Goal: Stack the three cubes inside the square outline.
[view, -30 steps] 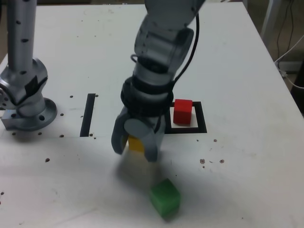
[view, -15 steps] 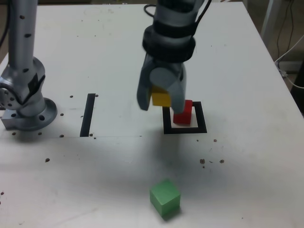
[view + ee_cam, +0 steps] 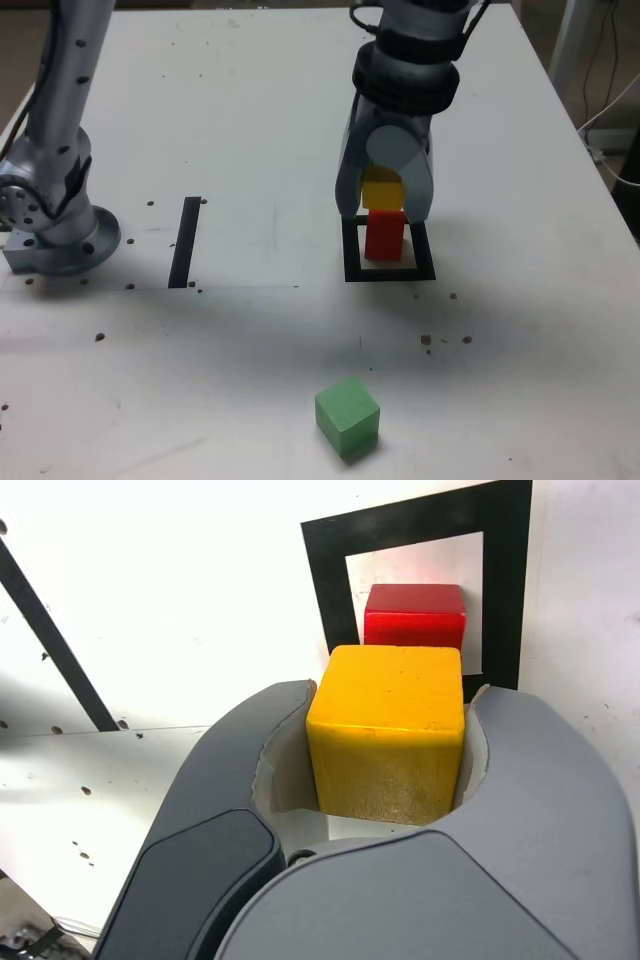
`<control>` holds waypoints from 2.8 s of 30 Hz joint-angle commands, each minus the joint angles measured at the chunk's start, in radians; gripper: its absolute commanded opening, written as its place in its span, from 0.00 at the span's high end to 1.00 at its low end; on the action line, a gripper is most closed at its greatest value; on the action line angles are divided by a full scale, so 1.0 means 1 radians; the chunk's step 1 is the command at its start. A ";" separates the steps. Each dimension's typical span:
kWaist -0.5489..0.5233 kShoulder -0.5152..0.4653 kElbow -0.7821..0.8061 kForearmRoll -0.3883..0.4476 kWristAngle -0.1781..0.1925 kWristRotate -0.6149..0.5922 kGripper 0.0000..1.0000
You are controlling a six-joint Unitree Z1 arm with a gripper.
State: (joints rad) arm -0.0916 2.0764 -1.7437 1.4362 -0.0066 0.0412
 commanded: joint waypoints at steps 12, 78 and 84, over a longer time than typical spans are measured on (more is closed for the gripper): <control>0.012 0.025 -0.004 -0.005 -0.009 0.045 0.64; -0.021 -0.193 0.126 -0.062 0.078 0.035 0.01; -0.134 -0.205 0.104 -0.020 0.093 -0.005 0.00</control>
State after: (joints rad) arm -0.1959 1.8773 -1.6333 1.4099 0.0860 0.0455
